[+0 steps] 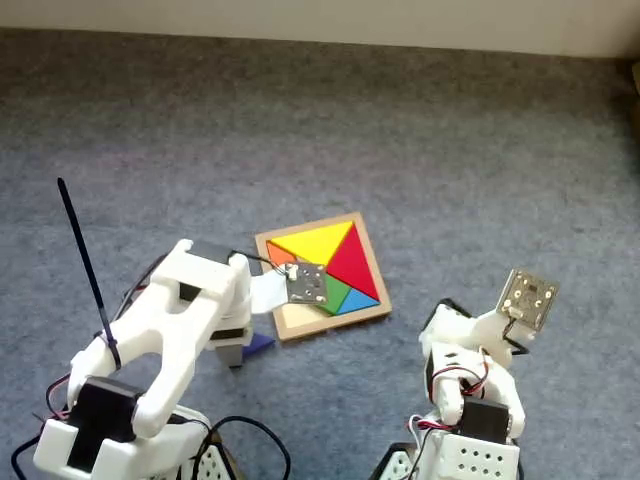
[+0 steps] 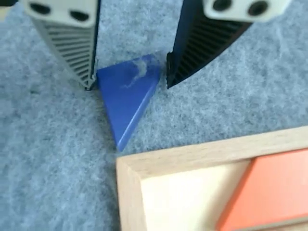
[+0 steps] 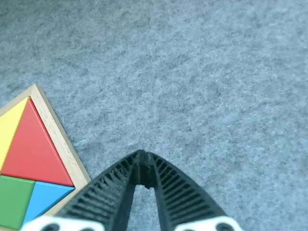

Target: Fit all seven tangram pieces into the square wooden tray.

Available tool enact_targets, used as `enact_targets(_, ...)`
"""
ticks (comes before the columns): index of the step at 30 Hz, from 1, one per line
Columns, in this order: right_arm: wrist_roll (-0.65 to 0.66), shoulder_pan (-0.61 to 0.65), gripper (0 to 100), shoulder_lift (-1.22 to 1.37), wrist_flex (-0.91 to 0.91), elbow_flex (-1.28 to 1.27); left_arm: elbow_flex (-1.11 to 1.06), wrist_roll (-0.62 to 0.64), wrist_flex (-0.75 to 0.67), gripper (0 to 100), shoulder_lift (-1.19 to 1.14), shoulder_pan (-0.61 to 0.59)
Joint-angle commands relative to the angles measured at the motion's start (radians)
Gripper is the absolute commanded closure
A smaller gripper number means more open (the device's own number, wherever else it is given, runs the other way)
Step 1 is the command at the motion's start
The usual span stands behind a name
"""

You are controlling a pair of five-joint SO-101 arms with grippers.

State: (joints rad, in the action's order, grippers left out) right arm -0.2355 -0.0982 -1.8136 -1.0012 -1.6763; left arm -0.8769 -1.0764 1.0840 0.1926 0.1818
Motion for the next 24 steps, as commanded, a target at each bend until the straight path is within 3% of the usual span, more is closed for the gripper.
enact_targets(1,0.008,-0.013,99.4,-0.012,0.031,-0.099,0.012,-0.005,0.008,81,0.002,0.030)
enact_targets(6,0.008,-0.013,99.4,-0.012,0.031,-0.099,0.007,0.002,0.025,88,0.008,0.028)
enact_targets(14,0.009,-0.013,99.4,-0.012,0.031,-0.099,0.077,0.012,0.233,88,0.013,0.024)
enact_targets(18,0.009,-0.013,99.4,-0.012,0.031,-0.099,0.162,0.091,0.285,88,0.013,0.030)
enact_targets(24,0.009,-0.013,99.4,-0.012,0.031,-0.099,0.259,0.094,0.347,88,0.013,0.047)
